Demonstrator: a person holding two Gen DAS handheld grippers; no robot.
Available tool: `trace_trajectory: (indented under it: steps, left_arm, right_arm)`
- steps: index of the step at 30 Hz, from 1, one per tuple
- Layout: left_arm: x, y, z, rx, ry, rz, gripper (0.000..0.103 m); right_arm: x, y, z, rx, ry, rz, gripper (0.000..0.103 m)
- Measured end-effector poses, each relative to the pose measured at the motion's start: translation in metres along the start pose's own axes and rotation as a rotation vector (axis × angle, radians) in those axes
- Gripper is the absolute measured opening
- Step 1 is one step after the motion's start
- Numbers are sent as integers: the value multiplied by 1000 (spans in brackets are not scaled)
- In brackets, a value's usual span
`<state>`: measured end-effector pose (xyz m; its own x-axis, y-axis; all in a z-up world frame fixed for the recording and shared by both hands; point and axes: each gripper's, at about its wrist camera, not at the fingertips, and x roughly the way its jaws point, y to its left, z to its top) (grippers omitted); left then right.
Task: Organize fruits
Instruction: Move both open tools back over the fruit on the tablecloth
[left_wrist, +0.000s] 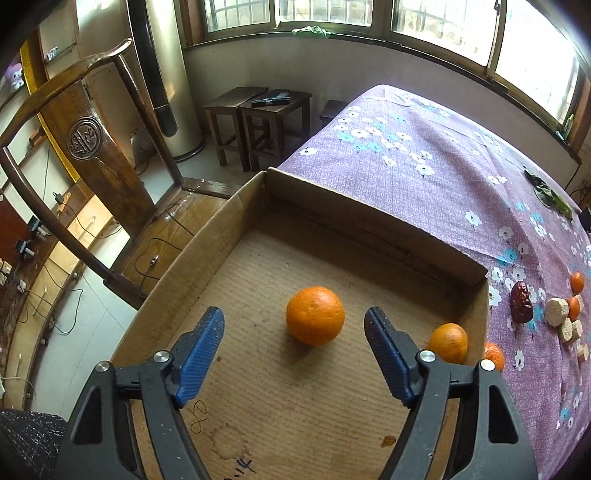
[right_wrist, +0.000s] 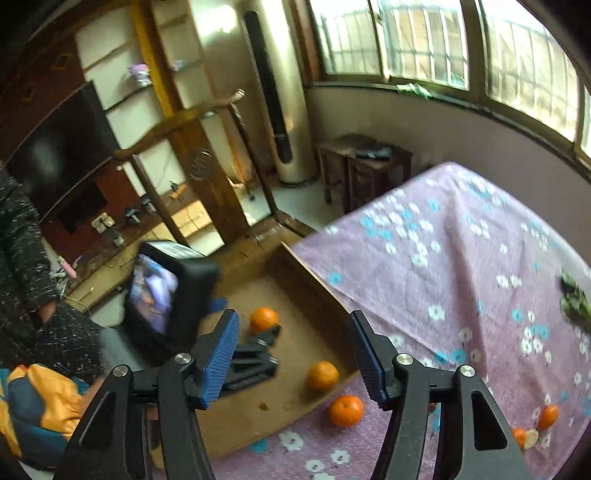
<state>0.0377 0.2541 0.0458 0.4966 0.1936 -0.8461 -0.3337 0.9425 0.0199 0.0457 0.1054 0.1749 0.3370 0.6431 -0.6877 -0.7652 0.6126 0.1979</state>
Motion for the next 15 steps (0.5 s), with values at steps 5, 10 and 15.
trace_trajectory:
  steps: [5,10,15]
  left_arm:
    - [-6,-6,-4,13,-6,10,78]
    - [-16,-16,-8,32,-21,1,78]
    - [-25,-25,-12,36,-23,-24,78]
  right_arm:
    - [-5,31,10,-54,-25,31,77]
    - [-17,30,1,-46,-22,-4,77]
    - [-53,3,-26,-9,-24,-75,78]
